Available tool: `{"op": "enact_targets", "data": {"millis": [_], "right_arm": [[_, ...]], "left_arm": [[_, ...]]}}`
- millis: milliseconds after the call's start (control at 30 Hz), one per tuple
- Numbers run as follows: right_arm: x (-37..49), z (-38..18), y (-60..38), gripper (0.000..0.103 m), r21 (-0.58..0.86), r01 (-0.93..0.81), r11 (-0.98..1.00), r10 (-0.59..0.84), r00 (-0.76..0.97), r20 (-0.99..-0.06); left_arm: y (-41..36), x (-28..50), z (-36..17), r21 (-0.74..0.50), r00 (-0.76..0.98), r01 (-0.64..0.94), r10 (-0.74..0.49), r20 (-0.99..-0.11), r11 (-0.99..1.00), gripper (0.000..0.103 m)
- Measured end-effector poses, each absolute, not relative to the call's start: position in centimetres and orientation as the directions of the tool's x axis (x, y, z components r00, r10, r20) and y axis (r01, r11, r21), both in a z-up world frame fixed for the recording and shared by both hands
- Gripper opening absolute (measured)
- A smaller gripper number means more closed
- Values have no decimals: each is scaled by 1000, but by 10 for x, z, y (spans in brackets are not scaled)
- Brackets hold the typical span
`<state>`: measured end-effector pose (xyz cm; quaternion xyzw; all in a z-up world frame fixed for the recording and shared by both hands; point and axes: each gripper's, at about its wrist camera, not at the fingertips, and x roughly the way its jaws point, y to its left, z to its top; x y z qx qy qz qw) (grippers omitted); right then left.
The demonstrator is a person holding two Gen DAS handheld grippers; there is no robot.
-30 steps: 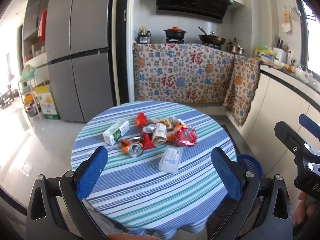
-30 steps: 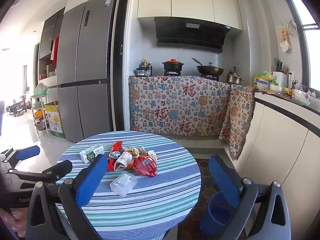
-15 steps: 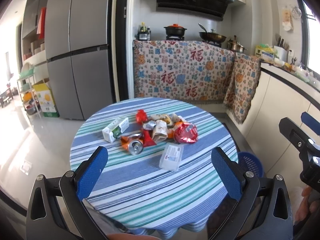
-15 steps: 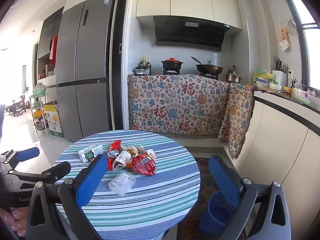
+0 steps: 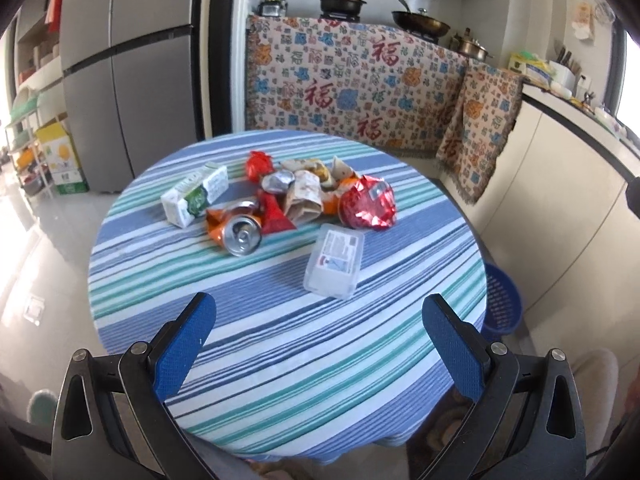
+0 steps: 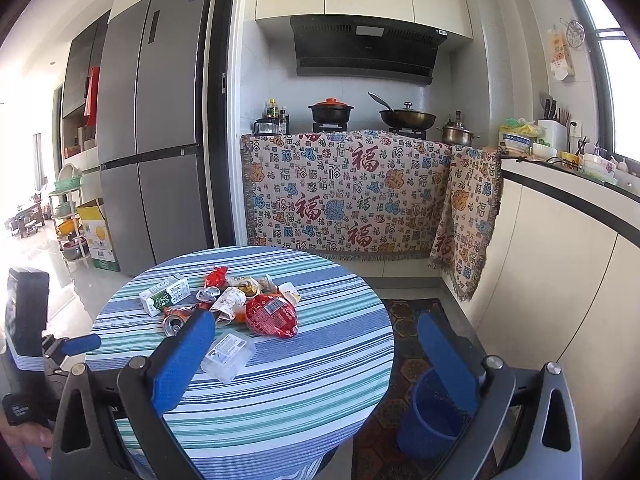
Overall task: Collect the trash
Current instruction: 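Grasp the clear plastic box with the left gripper while the right gripper approaches the red cans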
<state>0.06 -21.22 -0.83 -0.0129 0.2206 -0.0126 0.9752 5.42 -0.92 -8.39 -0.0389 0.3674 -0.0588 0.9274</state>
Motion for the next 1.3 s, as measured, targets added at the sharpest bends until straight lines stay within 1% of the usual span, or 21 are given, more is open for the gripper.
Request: {"op": "enact_targets", "data": {"millis": [100, 200, 300, 433, 567, 667, 700, 733, 767, 800, 833, 1000, 1200, 1300], "right_arm": [[5, -18, -215, 103, -31, 25, 999, -36, 898, -439], [14, -33, -218, 103, -33, 34, 999, -45, 882, -468], [20, -45, -222, 103, -30, 40, 999, -49, 866, -498], [27, -57, -228, 103, -37, 49, 998, -61, 853, -518], [39, -69, -234, 103, -31, 45, 999, -54, 838, -543], [55, -82, -238, 103, -38, 34, 999, -50, 821, -568], [62, -89, -240, 103, -48, 27, 998, -49, 814, -579], [68, -94, -240, 103, -57, 19, 998, -49, 805, -591], [74, -100, -242, 103, -64, 7, 998, -44, 797, -603], [81, -106, -243, 103, -67, -7, 998, -36, 789, -614], [89, -113, -243, 103, -70, -24, 997, -25, 780, -625], [133, -145, -239, 103, -52, -147, 988, 73, 728, -682], [211, -184, -223, 103, 93, -312, 945, 274, 609, -744], [244, -194, -212, 103, 120, -355, 927, 318, 573, -755]], "left_arm": [[-16, 72, -102, -130, 694, 135, -188, -695, 982, 102], [-26, 94, -116, -142, 661, 203, -243, -710, 969, 102], [-35, 124, -135, -139, 623, 247, -267, -735, 959, 102], [-47, 160, -162, -133, 551, 285, -276, -788, 949, 102], [-49, 185, -183, -116, 503, 262, -238, -831, 958, 102], [-48, 191, -187, -126, 491, 260, -243, -836, 957, 101], [-48, 190, -186, -129, 494, 263, -248, -833, 956, 94], [-48, 191, -186, -133, 492, 271, -256, -832, 953, 83], [-48, 192, -186, -135, 486, 280, -261, -834, 951, 78], [-49, 192, -186, -129, 488, 283, -258, -834, 951, 69], [-48, 191, -186, -118, 494, 288, -253, -832, 950, 63], [-35, 178, -185, -114, 525, 261, -240, -816, 959, 63], [-7, 154, -187, -99, 572, 171, -180, -800, 980, 63], [0, 150, -189, -97, 582, 146, -165, -797, 985, 66]]}}
